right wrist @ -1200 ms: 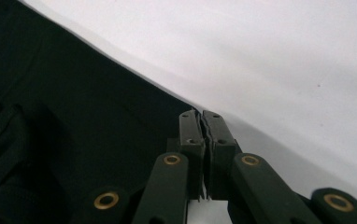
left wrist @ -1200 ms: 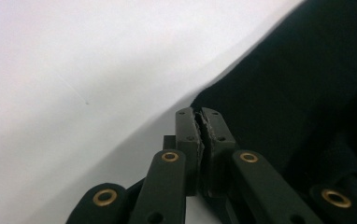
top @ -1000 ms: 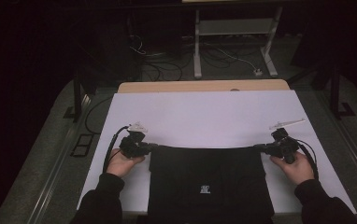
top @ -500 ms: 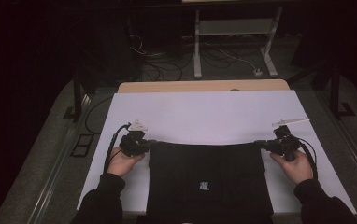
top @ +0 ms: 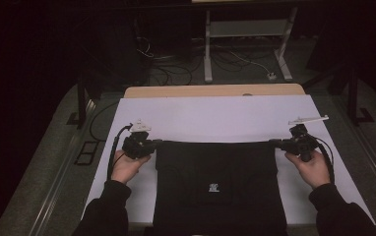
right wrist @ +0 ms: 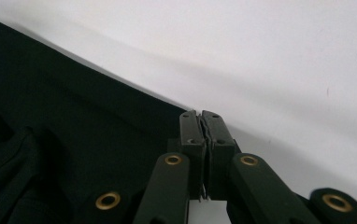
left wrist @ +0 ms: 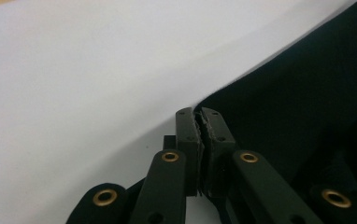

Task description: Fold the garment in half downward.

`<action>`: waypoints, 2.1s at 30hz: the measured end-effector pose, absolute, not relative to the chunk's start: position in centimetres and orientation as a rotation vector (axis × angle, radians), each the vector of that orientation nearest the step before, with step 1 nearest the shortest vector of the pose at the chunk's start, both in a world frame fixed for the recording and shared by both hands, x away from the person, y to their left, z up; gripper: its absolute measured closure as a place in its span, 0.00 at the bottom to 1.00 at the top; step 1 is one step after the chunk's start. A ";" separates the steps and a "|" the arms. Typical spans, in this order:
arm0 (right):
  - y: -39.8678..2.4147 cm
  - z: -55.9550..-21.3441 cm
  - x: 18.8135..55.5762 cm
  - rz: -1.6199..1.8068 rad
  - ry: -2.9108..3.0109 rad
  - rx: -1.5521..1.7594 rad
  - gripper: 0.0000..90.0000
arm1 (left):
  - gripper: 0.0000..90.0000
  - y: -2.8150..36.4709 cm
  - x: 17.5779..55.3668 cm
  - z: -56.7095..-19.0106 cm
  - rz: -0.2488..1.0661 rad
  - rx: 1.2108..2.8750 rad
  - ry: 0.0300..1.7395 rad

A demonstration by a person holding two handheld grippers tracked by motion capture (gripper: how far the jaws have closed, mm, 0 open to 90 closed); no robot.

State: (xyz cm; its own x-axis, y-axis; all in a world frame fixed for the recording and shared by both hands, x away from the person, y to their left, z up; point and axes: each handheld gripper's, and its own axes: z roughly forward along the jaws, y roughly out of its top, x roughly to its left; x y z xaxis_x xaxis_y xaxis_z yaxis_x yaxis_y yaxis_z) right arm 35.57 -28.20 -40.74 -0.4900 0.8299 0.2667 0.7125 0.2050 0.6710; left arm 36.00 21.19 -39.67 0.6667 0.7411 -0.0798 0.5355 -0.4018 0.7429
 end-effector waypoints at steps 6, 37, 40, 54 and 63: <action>-28.1 -40.2 36.5 1.148 2.310 1.494 0.96 | 0.95 20.9 37.0 -38.9 0.347 2.122 0.971; -27.5 -36.2 41.0 1.106 2.280 1.502 0.96 | 0.94 19.9 42.5 -36.0 0.382 2.209 1.023; -27.6 -36.1 41.4 1.107 2.273 1.513 0.96 | 0.94 19.8 43.0 -35.7 0.387 2.222 1.022; -27.5 -35.9 43.0 1.102 2.264 1.539 0.96 | 0.94 19.5 44.4 -35.2 0.393 2.227 1.032; -27.2 -35.2 44.1 1.130 2.252 1.524 0.96 | 0.94 19.9 46.0 -35.6 0.387 2.193 1.059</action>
State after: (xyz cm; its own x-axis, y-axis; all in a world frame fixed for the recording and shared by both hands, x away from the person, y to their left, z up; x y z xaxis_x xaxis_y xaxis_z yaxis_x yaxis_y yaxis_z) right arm 44.08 -27.21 -35.21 -0.4503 0.8591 0.2433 0.7087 0.1782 0.6826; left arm 46.02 19.94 -35.60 0.6276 0.7783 -0.0199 0.5821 -0.4521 0.6759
